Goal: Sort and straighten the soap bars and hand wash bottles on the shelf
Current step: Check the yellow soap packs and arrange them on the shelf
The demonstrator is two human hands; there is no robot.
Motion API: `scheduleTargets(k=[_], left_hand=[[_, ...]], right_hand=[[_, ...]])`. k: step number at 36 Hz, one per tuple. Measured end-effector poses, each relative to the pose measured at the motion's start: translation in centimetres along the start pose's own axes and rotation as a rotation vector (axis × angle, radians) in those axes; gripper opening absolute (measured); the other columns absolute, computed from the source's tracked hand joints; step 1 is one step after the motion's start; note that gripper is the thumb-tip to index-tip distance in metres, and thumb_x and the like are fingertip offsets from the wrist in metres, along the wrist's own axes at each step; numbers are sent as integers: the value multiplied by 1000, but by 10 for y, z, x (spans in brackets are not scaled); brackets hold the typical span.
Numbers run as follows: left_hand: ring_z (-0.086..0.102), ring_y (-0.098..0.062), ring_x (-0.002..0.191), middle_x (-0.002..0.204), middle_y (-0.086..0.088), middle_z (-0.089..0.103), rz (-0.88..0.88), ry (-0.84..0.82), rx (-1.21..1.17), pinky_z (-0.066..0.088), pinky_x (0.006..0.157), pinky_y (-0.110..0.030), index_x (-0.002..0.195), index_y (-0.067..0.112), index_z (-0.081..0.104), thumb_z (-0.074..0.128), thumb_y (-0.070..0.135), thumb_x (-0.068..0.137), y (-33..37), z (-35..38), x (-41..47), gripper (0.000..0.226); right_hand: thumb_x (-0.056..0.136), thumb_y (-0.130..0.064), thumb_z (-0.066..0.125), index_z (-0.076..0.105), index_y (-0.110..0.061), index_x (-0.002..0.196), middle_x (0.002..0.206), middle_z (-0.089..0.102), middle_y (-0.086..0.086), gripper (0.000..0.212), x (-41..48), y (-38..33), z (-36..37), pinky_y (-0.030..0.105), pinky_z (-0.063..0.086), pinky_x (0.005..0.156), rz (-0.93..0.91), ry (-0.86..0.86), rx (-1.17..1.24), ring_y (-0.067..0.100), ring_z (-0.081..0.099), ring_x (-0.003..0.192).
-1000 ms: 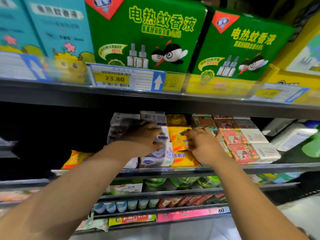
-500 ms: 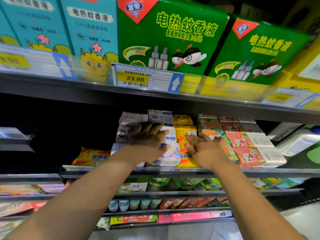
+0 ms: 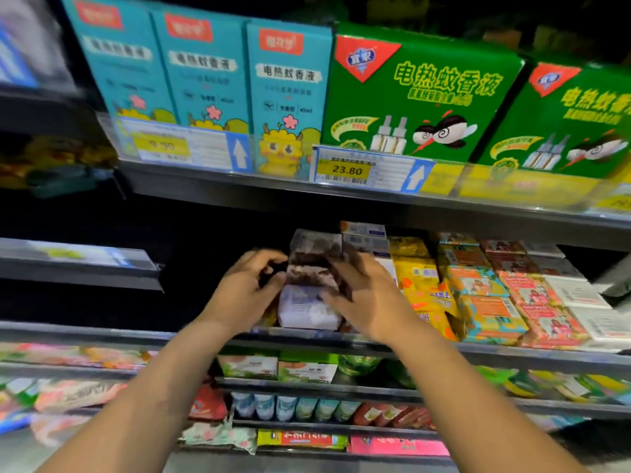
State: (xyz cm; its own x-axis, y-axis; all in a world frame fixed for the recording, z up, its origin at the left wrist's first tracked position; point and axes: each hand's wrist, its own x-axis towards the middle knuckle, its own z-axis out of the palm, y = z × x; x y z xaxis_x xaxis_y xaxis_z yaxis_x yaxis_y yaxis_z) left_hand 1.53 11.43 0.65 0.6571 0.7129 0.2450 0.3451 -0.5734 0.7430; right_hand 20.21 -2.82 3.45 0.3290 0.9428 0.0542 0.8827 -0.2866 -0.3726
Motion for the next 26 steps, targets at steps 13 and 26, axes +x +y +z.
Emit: scheduleTargets(k=[13, 26], left_hand=[[50, -12, 120, 130, 8, 50, -191, -526, 291, 41, 104, -29, 135, 29, 58, 63, 44, 95, -40, -39, -3, 44], [39, -20, 136, 147, 6, 48, -65, -468, 513, 36, 110, -33, 141, 31, 54, 69, 41, 91, -42, -32, 11, 54]], right_hand=[[60, -97, -16, 15, -50, 154, 167, -9, -12, 109, 5, -1, 29, 38, -8, 124, 32, -130, -78, 10, -13, 153], [78, -86, 5, 8, -66, 145, 167, -4, -15, 70, 6, -3, 31, 35, -10, 123, 62, -121, -68, 7, -9, 153]])
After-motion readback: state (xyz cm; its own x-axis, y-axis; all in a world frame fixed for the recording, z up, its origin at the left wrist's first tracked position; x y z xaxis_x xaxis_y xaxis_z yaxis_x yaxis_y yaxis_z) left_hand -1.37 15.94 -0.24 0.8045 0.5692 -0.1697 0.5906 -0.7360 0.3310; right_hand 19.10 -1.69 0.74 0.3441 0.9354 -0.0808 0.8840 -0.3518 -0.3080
